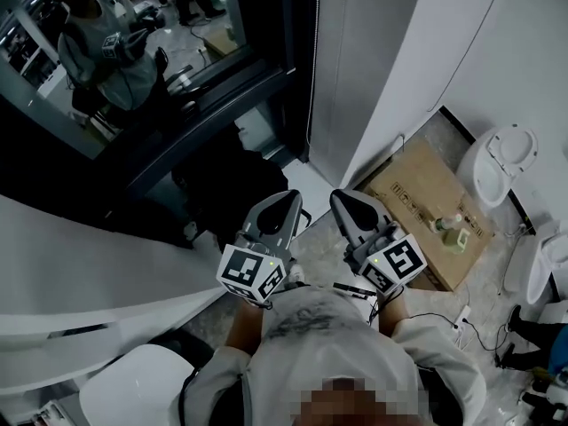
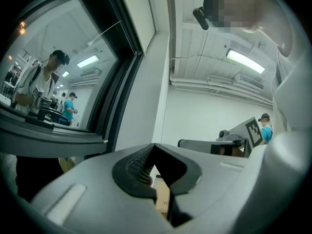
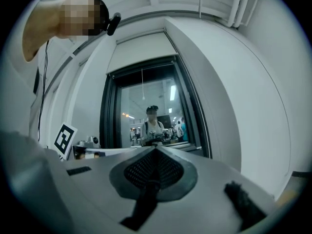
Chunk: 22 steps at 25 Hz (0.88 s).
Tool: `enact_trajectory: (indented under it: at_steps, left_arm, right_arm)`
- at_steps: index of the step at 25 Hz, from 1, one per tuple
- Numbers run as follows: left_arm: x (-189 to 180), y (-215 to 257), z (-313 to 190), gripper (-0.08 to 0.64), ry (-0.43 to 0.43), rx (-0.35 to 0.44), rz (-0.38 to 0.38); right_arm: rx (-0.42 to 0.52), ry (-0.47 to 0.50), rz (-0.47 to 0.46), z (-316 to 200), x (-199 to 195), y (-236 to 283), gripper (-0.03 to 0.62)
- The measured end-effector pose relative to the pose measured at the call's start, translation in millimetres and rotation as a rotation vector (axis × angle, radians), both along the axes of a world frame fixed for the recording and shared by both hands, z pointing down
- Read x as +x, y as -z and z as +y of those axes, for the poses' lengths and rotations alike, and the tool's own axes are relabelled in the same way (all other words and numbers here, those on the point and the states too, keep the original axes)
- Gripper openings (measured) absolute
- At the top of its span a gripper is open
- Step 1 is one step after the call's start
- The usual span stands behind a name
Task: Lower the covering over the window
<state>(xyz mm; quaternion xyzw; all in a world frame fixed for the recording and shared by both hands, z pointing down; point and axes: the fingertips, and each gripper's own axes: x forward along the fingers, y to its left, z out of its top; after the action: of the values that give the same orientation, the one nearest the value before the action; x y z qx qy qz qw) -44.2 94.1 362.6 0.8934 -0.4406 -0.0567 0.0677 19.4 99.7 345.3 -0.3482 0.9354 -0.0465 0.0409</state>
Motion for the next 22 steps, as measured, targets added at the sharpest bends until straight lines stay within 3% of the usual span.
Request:
enact_trajectory:
  at_steps: [15, 19, 22]
  left_arm:
    - [-21.2, 4.8, -63.2, 0.006, -0.033, -0.011, 0.02]
    - [-20.1, 1.4, -80.2, 0.006, -0.017, -0.019, 0.019]
    - [-18.3, 0.2, -93.3, 0.006, 0.006, -0.02, 0.011]
  right_arm:
    - [0.003, -0.051, 0.029, -58.7, -18.8, 10.2, 0.016]
    - [0.015, -0.027, -0.013, -77.6, -19.1, 15.4, 0.017]
    - [0.01, -0.013, 0.01, -93.3, -14.2, 8.9, 0.017]
